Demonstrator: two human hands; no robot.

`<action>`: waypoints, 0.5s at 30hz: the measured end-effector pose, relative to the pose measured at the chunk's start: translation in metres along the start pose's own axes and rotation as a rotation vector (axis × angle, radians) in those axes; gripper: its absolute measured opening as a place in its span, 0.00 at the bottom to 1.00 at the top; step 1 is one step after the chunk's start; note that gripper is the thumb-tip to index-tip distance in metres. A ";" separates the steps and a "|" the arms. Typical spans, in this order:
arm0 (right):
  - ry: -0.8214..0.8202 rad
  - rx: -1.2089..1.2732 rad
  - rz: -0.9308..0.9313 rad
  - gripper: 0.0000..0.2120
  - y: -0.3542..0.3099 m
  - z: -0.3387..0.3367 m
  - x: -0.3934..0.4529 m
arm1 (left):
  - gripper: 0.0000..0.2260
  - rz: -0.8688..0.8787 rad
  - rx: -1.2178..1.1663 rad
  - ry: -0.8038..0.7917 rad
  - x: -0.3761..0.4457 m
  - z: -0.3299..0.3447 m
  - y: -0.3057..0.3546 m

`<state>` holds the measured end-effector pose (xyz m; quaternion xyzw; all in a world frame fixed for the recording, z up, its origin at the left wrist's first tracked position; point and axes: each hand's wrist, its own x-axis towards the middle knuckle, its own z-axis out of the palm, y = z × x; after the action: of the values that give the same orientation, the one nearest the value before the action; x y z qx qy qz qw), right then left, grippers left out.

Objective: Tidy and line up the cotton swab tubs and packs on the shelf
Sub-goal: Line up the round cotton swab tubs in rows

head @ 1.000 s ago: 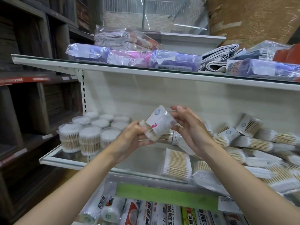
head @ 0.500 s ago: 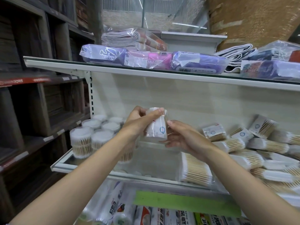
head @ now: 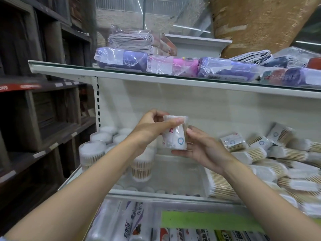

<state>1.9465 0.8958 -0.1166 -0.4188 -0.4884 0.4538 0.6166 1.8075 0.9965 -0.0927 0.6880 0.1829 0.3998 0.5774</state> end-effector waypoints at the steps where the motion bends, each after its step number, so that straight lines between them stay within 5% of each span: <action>1: 0.057 -0.032 -0.030 0.18 0.002 0.002 0.002 | 0.24 -0.007 0.013 -0.039 0.003 -0.005 0.000; 4: 0.306 -0.301 -0.099 0.10 0.007 0.009 0.007 | 0.18 -0.045 0.155 -0.212 0.010 -0.017 0.005; 8: 0.400 -0.511 -0.108 0.14 0.014 0.019 0.013 | 0.09 -0.045 0.307 -0.279 0.021 -0.021 0.006; 15: 0.496 -0.246 -0.127 0.10 0.006 0.014 0.012 | 0.06 -0.104 0.143 -0.316 0.040 -0.035 0.004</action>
<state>1.9334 0.9095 -0.1172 -0.5572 -0.3992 0.2354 0.6890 1.8045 1.0469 -0.0744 0.7714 0.1530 0.2422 0.5682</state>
